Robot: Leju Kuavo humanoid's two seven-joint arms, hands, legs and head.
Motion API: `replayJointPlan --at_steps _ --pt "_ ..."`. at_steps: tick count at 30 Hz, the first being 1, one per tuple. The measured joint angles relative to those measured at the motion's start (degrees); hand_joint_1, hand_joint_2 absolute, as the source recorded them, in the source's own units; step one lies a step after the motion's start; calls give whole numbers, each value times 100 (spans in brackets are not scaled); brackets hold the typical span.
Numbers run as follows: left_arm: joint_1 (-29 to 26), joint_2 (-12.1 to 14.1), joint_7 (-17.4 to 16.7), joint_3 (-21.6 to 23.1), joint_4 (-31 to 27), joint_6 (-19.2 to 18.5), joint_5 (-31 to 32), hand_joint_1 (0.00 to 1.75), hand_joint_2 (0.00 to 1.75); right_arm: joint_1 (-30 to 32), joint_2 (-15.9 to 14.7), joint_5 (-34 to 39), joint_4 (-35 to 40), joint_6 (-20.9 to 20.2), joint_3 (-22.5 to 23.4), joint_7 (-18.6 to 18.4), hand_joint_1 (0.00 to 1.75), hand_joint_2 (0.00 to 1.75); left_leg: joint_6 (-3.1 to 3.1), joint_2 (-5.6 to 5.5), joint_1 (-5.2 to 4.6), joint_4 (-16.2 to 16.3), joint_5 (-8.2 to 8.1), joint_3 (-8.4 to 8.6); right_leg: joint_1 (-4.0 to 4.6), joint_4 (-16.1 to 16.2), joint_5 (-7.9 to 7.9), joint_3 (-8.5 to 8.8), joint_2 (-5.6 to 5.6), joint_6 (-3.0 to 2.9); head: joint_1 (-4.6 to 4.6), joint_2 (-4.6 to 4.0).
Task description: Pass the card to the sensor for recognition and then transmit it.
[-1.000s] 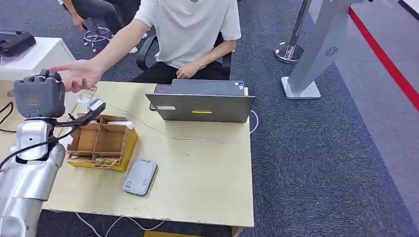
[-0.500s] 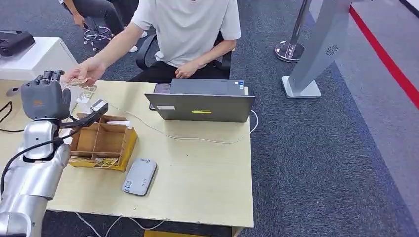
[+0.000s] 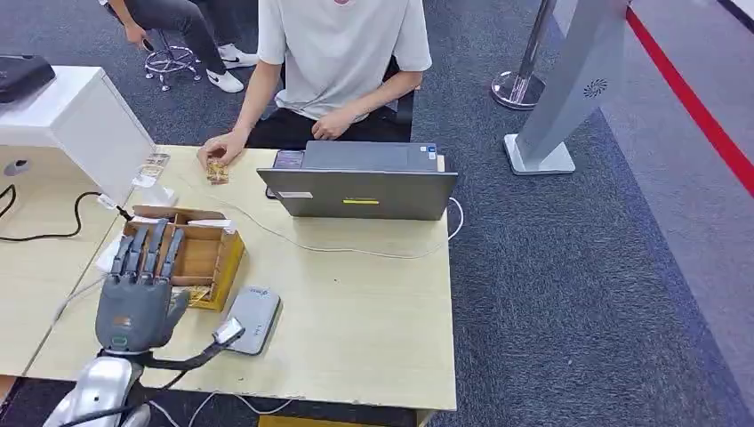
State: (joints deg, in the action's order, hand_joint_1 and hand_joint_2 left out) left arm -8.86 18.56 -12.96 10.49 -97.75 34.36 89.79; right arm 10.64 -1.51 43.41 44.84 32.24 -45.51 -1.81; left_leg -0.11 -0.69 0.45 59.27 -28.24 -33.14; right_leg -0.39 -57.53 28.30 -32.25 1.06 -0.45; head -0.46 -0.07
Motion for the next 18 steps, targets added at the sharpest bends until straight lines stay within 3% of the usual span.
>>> replayJointPlan --at_steps 5,7,11,15,18 --pt "-897 175 164 22 -778 0 20 0 175 141 -66 -29 303 24 105 -35 0 175 1 -15 3 0 -1 0 1 -1 5 3 -14 3 0 0" --pt "-1063 222 16 39 -950 -141 20 0 175 176 -81 -54 381 -2 133 4 0 175 0 -17 4 -1 0 1 2 -1 4 5 -17 3 -2 0" --pt "-1097 406 -498 116 -983 -706 -196 0 175 230 -92 -175 504 -4 214 -55 0 175 -9 -26 8 -1 8 2 3 -3 3 8 -27 1 0 0" --pt "-906 467 -463 116 -873 -747 -348 0 175 250 -92 -265 549 -46 254 -99 0 175 -6 -33 7 -1 13 3 3 -3 2 13 -33 1 0 0" --pt "-587 439 -255 99 -639 -785 -431 0 175 248 -94 -326 562 -74 264 -142 0 175 -4 -43 6 -1 14 3 3 -3 1 17 -44 1 0 0"
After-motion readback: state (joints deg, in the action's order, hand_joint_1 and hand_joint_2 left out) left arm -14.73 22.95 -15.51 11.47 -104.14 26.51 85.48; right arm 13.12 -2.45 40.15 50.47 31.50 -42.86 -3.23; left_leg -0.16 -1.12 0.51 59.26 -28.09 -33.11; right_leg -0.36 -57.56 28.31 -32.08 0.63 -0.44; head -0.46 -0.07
